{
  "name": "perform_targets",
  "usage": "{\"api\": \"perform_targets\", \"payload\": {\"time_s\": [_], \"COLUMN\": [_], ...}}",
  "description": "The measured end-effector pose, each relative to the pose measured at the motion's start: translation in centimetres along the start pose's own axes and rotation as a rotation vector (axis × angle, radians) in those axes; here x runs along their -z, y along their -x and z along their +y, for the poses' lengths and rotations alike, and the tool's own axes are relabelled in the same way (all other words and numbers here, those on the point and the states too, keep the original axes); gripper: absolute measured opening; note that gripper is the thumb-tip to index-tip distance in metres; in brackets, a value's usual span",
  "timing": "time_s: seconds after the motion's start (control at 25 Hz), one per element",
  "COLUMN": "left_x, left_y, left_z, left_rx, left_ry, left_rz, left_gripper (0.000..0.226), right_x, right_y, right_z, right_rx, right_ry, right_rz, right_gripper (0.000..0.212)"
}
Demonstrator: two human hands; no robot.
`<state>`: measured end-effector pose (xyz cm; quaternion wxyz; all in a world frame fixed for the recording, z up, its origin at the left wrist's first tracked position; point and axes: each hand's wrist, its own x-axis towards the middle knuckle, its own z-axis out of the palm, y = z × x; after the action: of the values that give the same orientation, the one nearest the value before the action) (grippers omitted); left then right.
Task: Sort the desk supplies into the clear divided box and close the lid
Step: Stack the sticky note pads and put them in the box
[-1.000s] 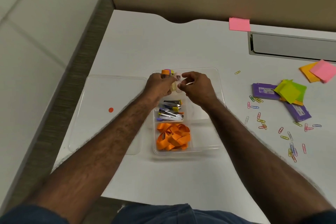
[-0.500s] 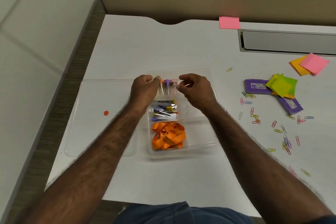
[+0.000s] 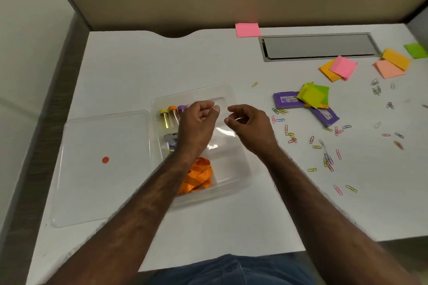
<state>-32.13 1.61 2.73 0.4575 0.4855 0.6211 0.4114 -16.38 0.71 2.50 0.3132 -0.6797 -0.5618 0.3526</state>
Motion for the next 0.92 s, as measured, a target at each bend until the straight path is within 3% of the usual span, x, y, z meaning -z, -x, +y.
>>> {"api": "perform_targets", "payload": {"time_s": [0.32, 0.48, 0.68, 0.92], "left_x": [-8.1, -11.8, -16.8, -22.2], "left_y": [2.5, 3.4, 3.9, 4.0], "left_z": [1.9, 2.0, 2.2, 2.5], "left_rx": [0.004, 0.036, 0.135, 0.248], "left_ry": [0.145, 0.142, 0.097, 0.041], "left_rz": [-0.225, -0.297, -0.3, -0.265], "left_gripper": [0.039, 0.021, 0.009, 0.024], "right_x": [7.3, 11.0, 14.8, 18.6], "right_y": [2.5, 2.1, -2.0, -8.6], "right_z": [4.4, 7.5, 12.5, 17.6], "right_rx": [-0.118, -0.138, -0.12, -0.002], "right_ry": [0.016, 0.063, 0.203, 0.328], "right_rz": [0.216, 0.27, 0.284, 0.237], "right_gripper": [0.034, 0.035, 0.045, 0.056]}}
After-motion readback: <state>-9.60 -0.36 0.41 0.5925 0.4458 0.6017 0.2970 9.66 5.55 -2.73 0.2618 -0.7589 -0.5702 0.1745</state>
